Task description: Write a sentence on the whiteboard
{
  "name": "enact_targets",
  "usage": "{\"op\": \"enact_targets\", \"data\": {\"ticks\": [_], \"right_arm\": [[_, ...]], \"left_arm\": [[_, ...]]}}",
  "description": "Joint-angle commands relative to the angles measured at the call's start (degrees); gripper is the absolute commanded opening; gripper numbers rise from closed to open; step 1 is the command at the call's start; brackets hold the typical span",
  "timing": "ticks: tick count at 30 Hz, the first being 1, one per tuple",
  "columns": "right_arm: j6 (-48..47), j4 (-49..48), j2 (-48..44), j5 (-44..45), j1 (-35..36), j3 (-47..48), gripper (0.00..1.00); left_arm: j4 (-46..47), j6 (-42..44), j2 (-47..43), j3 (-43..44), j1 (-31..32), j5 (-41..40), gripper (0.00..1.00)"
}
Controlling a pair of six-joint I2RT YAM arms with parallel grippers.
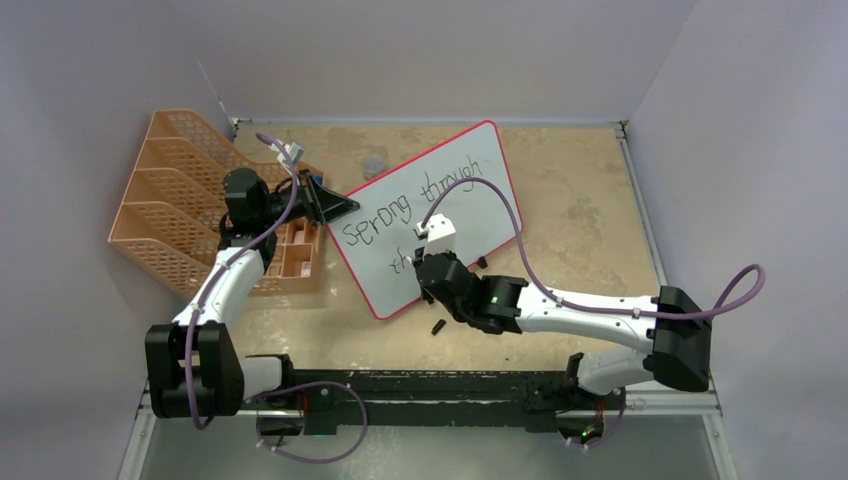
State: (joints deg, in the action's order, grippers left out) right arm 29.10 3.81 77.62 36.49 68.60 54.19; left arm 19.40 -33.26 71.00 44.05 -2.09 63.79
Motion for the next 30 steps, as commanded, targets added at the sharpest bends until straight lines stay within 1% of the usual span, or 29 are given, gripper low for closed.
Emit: {"op": "enact_targets", "data": {"ticks": [1, 22, 30], "right_arm": [[0.88, -0.03, -1.12, 2.47, -1.09, -0.3, 0.0], [3.57, 3.77, -1.05, -1.98, -1.22, -2.23, 0.0], [3.07, 4.66, -3.6, -0.48, -1.26, -1.5, 0.0]], "left_arm": [[-0.94, 2.41, -0.51, 0.69, 1.44, 2.38, 0.0], [-0.77, 2.27, -0.25, 0.6, 1.47, 2.39, 0.0], [-0.77, 2.3, -0.25, 0.68, 1.47, 2.35, 0.0]]}}
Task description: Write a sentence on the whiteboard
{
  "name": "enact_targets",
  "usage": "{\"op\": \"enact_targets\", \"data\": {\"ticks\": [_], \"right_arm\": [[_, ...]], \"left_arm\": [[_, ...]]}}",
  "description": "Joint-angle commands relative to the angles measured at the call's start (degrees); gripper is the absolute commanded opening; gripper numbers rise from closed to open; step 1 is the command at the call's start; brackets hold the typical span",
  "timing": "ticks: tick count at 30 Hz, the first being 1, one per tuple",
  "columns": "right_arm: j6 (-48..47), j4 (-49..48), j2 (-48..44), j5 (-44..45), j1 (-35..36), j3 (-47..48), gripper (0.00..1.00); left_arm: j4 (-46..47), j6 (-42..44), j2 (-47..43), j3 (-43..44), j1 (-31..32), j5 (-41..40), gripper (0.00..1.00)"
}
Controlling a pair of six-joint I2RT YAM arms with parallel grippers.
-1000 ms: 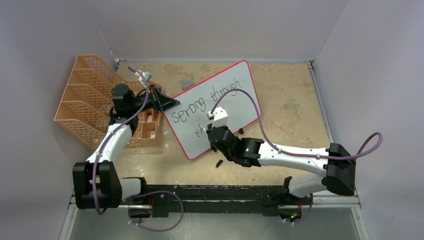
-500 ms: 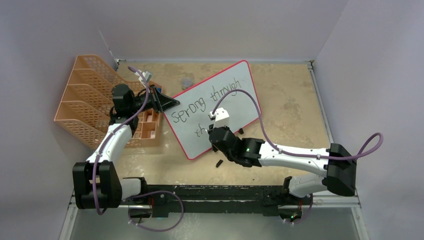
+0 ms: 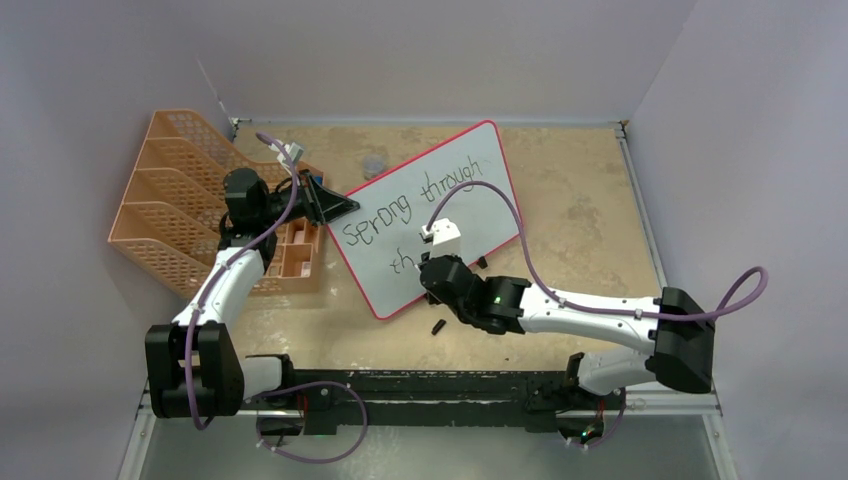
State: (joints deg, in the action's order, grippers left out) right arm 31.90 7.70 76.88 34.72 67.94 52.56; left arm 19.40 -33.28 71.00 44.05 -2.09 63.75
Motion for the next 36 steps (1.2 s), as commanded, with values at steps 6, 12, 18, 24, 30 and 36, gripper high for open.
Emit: {"op": "enact_targets", "data": {"ticks": [6, 12, 18, 24, 30, 36], "right_arm": [[-1.08, -0.53, -4.99, 3.35, -1.09, 0.17, 0.0], [-1.66, -2.66, -4.53, 1.72, -2.14, -0.33, 0.0], [-1.89, -3.42, -3.55, 0.1, -2.29, -0.25, 0.0], [-2.12, -3.82, -2.59, -0.93, -2.38, -0.11, 0.0], [-2.37, -4.19, -2.12, -1.83, -2.55, -0.17, 0.0], [-2.33, -4.49, -1.91, -1.7, -3.06, -0.74, 0.0]], "left_arm": [[-0.77, 2.36, -0.25, 0.68, 1.47, 2.44, 0.0], [-0.77, 2.34, -0.35, 0.64, 1.47, 2.43, 0.0], [-0.77, 2.43, -0.33, 0.62, 1.47, 2.37, 0.0], [-0.83, 2.43, -0.25, 0.68, 1.47, 2.48, 0.0], [-0.85, 2.43, -0.25, 0.68, 1.47, 2.44, 0.0], [-0.85, 2.43, -0.25, 0.68, 1.47, 2.49, 0.0]]}}
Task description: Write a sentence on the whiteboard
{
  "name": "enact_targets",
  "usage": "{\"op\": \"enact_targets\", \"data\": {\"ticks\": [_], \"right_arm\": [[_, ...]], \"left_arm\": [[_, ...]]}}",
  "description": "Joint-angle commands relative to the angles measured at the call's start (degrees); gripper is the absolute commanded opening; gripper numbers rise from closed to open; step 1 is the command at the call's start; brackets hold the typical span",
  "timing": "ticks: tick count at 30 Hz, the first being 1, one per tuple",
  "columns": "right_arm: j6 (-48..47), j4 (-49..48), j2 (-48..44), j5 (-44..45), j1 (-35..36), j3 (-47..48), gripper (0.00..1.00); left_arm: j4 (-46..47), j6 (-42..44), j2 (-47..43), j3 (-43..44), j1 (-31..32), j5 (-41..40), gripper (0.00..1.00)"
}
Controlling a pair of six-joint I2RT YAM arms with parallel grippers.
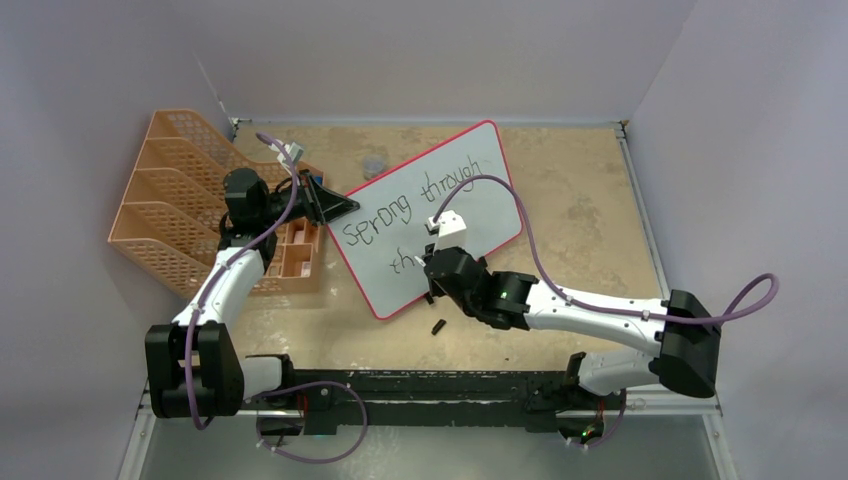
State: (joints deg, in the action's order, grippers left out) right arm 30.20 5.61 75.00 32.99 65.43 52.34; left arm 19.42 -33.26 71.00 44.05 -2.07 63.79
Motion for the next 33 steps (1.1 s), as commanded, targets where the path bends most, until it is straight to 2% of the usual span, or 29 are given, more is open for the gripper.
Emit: {"op": "enact_targets", "data": {"ticks": [1, 25, 33], "right_arm": [[-0.58, -2.44, -0.03, 0.02, -0.68, -0.61, 0.0], [-1.24, -1.3, -2.67, 4.04, -3.47, -0.81, 0.0], [-2.61, -3.18, -3.07, 2.92, -3.47, -0.23, 0.0]], "left_arm": [[-0.87, 2.41, -0.25, 0.68, 1.45, 2.48, 0.0], [-0.79, 2.34, -0.07, 0.71, 1.45, 2.59, 0.0], [-0.78, 2.32, -0.06, 0.68, 1.45, 2.62, 0.0]]}}
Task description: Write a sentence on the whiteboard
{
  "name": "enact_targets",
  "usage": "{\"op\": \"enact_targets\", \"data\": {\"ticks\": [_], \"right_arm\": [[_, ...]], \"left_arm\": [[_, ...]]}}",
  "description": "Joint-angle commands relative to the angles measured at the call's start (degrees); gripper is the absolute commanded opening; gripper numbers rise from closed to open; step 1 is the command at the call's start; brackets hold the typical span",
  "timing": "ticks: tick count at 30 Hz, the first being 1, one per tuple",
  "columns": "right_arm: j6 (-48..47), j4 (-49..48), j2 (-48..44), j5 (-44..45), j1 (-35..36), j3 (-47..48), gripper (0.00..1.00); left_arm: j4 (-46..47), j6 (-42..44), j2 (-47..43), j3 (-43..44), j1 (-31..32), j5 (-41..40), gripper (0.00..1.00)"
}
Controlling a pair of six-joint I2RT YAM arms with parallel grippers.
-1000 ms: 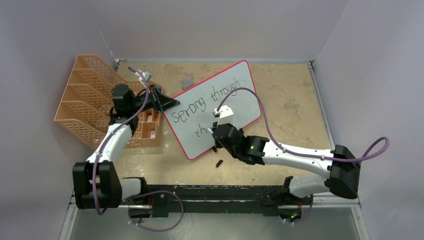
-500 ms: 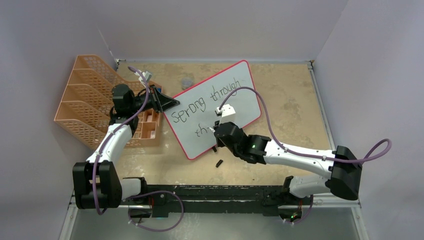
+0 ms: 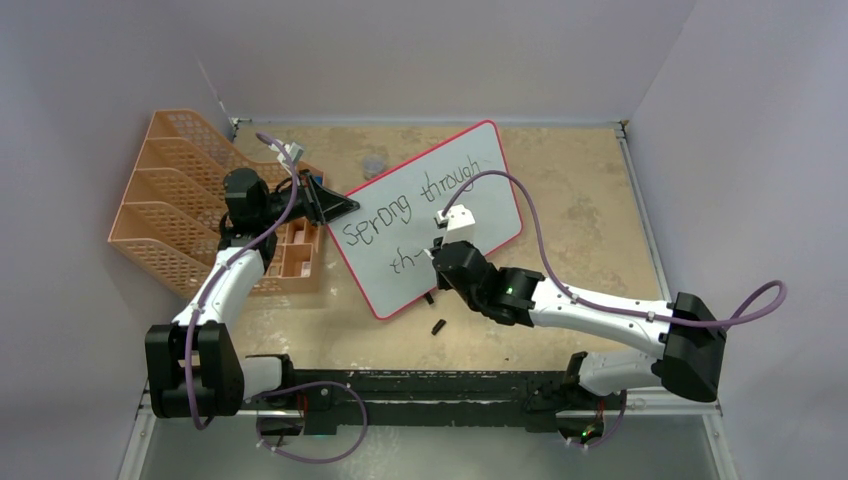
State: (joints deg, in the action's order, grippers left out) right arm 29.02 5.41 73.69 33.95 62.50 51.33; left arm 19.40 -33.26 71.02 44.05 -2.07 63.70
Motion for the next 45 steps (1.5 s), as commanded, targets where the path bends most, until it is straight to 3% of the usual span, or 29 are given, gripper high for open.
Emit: {"op": "enact_targets", "data": {"ticks": [1, 27, 45], "right_arm": [[-1.67, -3.36, -1.71, 1.77, -0.54, 0.83, 0.0], [-5.8, -6.91, -1.29, -4.0, 0.34, 1.5, 0.0], [-5.1, -2.63, 0.0, -5.57, 1.66, 0.95, 0.0]], "left_arm": [[-0.71, 2.32, -0.1, 0.68, 1.45, 2.74, 0.0], [-0.77, 2.41, -0.18, 0.68, 1.45, 2.62, 0.0], [-0.77, 2.36, -0.09, 0.68, 1.45, 2.5, 0.0]]}}
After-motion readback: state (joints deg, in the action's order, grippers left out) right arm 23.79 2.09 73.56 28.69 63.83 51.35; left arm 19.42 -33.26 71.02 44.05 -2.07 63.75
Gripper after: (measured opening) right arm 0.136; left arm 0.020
